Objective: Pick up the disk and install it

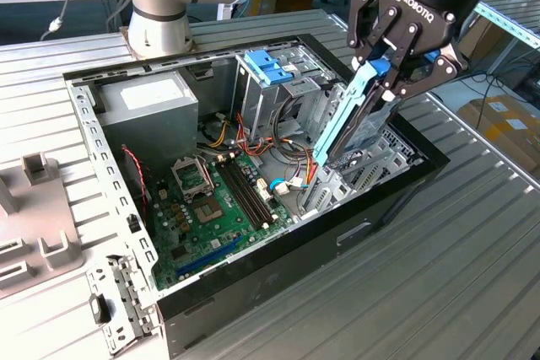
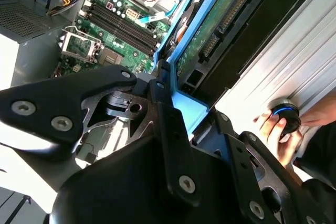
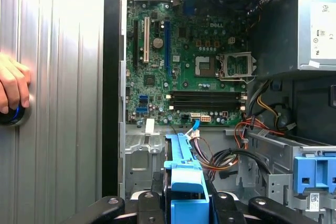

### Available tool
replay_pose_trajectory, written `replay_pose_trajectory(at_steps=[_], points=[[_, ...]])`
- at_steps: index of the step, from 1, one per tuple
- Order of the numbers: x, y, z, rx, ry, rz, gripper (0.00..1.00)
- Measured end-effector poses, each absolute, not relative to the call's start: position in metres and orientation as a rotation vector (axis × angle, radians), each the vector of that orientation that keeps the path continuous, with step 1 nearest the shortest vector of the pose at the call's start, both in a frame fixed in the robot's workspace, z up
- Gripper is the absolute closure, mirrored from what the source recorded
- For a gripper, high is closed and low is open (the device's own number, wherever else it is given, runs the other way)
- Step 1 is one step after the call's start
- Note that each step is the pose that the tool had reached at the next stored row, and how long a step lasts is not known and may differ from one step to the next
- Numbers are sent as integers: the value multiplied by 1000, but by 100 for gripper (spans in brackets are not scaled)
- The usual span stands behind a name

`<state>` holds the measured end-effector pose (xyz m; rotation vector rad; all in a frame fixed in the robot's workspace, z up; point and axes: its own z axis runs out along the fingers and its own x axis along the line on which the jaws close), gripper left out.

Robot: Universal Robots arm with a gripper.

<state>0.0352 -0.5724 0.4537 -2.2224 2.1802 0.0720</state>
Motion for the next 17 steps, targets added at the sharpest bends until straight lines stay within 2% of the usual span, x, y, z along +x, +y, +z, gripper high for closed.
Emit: replay_pose_trajectory(at_steps=[17], points=[[57, -573, 452, -2233, 2171, 74, 63]])
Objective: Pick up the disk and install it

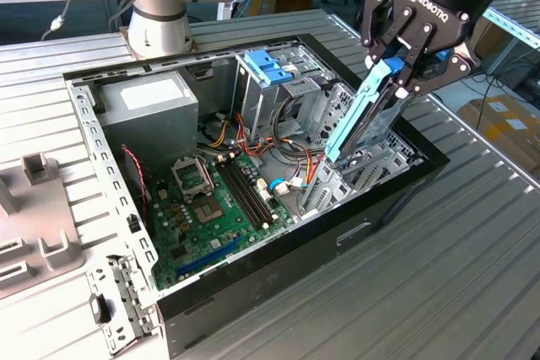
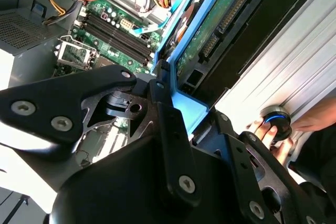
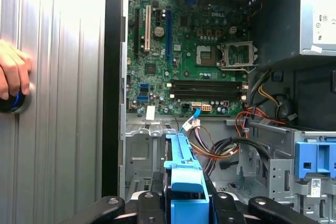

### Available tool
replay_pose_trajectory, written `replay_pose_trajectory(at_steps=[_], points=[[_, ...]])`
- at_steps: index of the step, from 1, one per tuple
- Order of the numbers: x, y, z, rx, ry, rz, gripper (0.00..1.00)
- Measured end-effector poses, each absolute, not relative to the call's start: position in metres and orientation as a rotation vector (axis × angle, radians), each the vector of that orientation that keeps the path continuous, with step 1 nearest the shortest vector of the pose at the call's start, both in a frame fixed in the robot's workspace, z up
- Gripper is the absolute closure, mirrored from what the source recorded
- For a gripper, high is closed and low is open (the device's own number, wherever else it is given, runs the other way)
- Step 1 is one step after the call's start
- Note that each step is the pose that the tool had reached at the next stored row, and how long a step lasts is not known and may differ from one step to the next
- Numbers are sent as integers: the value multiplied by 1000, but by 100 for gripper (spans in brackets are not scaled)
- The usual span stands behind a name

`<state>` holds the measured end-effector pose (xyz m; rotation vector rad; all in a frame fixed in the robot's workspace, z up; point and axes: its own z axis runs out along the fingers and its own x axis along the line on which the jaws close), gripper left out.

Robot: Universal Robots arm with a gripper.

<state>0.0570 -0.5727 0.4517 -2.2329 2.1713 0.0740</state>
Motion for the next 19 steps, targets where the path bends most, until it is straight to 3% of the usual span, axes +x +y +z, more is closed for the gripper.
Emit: replay_pose_trajectory(at_steps=[19], points=[[63, -581, 447, -2246, 2158, 74, 63]])
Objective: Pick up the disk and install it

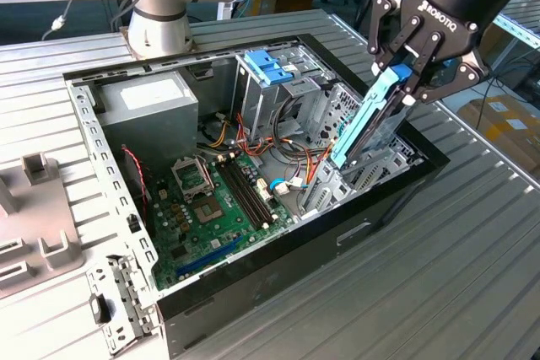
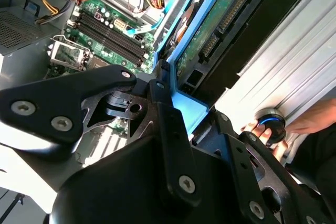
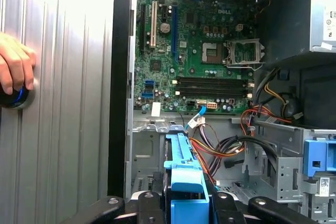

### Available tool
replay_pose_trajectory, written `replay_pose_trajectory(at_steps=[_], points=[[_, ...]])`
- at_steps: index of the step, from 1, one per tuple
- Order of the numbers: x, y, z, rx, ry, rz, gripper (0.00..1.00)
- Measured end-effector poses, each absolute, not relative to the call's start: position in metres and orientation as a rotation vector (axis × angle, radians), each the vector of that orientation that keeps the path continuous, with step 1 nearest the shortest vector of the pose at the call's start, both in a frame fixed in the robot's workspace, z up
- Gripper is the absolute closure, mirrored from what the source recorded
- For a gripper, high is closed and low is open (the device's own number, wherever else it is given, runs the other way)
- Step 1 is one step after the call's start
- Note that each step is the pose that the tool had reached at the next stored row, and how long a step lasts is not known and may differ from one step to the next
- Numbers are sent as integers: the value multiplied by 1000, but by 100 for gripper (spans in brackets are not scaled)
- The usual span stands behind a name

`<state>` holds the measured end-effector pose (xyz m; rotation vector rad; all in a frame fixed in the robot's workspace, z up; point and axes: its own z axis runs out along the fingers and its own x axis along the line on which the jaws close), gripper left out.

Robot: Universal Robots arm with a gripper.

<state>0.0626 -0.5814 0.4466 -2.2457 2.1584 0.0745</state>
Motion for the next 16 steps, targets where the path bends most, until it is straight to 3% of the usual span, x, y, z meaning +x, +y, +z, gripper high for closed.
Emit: replay_pose_trajectory(at_steps=[16], points=[[63, -579, 441, -2190, 2214, 73, 63]])
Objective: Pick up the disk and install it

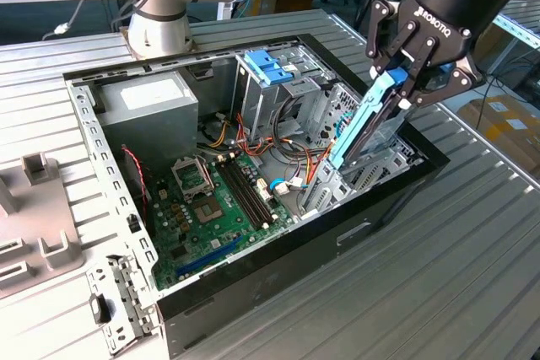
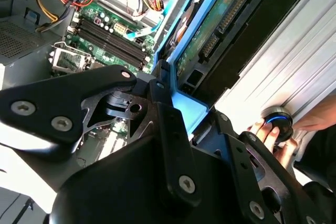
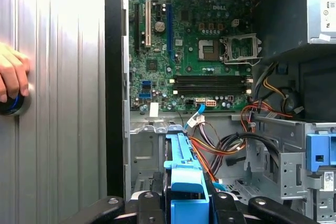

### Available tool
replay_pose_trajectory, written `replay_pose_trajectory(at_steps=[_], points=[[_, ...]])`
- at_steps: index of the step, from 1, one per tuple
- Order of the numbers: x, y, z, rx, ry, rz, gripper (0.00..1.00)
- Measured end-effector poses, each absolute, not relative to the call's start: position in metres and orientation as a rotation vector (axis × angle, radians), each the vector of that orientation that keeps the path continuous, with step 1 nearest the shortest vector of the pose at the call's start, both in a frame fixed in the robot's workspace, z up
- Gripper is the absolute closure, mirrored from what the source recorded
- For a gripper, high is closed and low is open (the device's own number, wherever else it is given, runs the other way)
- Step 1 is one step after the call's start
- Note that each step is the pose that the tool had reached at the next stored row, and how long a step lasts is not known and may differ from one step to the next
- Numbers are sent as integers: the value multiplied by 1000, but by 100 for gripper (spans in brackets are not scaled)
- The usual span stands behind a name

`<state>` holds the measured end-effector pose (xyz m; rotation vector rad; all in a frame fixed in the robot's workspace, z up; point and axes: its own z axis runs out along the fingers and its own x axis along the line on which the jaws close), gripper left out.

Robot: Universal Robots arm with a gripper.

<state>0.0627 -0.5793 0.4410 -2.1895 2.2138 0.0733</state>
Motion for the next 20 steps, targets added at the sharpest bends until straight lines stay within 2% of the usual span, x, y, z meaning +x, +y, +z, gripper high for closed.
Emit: replay_pose_trajectory(at_steps=[20], points=[[63, -578, 424, -2178, 2225, 73, 63]])
